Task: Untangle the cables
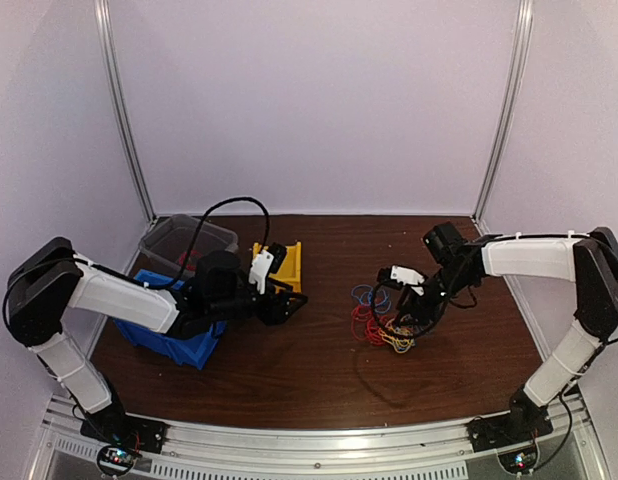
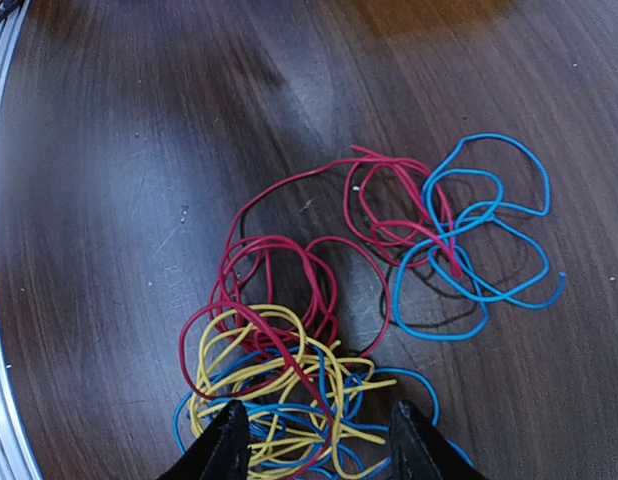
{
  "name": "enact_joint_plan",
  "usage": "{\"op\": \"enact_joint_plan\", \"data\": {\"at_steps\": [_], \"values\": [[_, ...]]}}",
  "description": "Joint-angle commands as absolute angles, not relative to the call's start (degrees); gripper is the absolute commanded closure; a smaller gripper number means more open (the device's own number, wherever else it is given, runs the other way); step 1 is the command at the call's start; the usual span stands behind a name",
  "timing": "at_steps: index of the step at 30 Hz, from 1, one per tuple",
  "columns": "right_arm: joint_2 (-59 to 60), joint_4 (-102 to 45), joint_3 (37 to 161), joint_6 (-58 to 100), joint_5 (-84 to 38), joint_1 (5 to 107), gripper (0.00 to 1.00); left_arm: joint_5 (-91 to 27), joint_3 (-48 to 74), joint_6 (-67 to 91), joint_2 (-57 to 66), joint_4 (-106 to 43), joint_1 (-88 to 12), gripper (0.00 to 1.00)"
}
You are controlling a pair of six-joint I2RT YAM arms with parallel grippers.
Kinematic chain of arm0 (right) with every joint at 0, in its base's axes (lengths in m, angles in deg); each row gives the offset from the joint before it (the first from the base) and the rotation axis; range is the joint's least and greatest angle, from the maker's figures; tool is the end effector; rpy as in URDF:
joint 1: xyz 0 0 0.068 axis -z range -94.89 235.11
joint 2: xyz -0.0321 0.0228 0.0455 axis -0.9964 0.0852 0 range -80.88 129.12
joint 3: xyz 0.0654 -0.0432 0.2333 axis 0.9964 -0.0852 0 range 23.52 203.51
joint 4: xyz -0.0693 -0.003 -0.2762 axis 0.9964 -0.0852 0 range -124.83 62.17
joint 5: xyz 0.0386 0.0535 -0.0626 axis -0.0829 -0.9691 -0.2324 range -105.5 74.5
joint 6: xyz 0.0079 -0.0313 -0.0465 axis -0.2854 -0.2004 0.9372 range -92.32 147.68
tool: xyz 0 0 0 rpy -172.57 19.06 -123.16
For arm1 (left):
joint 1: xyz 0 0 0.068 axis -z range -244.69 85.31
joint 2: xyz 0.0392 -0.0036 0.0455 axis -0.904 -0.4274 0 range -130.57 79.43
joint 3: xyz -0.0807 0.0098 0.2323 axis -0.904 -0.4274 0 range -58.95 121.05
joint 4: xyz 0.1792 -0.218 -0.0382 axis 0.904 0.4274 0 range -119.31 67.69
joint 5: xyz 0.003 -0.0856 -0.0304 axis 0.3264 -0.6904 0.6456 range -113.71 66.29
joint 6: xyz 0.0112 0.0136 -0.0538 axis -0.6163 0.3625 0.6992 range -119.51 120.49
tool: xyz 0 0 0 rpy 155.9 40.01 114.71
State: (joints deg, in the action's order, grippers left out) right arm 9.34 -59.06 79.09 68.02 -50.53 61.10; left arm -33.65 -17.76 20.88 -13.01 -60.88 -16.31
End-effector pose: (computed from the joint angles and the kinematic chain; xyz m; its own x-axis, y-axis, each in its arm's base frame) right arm 0.2835 0.1511 0.1487 -0.2810 -0.7055 -0.6506 -0.9570 0.2571 0.1346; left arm 0.2288 -0.2677 0.1387 -0.5037 0.0505 -0.8624 0.7135 0.5871 -0.3824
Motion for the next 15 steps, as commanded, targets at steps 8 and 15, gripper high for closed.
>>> {"op": "enact_joint_plan", "data": {"at_steps": [8,15], "values": [[13.11,-55.99,82.81,67.63,-48.73,58.1,0.62,-33.88,-14.73,22.91,-17.28,-71.4,-13.11,0.44],[14.7,-56.96,83.72,68.64,-49.11,57.15,0.63,-34.12,-13.54,23.43,-16.83,-69.56,-13.03,0.45]]}}
